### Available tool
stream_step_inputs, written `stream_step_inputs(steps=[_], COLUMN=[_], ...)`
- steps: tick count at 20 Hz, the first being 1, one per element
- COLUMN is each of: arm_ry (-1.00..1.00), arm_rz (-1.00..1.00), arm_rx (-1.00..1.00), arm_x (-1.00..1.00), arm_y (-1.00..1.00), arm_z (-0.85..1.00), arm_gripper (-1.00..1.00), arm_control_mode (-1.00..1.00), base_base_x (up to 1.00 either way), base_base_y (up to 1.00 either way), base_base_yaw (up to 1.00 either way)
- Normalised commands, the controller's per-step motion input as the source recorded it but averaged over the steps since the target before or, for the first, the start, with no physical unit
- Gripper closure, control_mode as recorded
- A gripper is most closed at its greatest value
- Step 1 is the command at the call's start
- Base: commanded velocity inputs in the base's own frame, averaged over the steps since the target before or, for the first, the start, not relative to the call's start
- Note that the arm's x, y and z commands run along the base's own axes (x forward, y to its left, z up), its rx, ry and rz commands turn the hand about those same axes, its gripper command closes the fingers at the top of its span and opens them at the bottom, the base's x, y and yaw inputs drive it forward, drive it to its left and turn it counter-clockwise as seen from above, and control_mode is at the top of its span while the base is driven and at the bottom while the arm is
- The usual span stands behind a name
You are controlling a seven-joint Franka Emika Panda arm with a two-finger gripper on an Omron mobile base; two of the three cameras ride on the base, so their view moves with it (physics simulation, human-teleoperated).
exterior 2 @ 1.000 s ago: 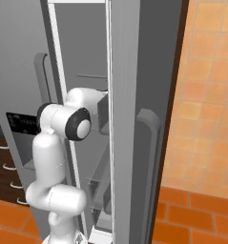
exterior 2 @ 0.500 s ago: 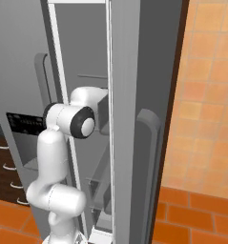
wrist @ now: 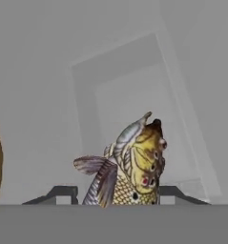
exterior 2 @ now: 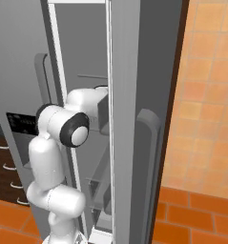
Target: Place one potato and one fish in each tupperware on the nearby counter, to pack two identical lunches.
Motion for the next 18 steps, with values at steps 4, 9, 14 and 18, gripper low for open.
stream_step_inputs(steps=[4,9,14,18], arm_ry=[0.04,0.09,0.00,-0.05], arm_rz=[0.21,0.20,-0.01,-0.06], arm_rx=[0.03,-0.28,-0.23,-0.01], arm_x=[-1.00,-1.00,-1.00,-1.00], arm_y=[0.71,0.90,0.35,0.18], arm_z=[0.63,0.35,0.06,0.26], arm_gripper=[1.00,1.00,1.00,1.00], arm_control_mode=[-1.00,-1.00,-1.00,-1.00], base_base_x=[0.00,0.00,0.00,0.00], base_base_y=[0.00,0.00,0.00,0.00], base_base_yaw=[0.00,0.00,0.00,0.00])
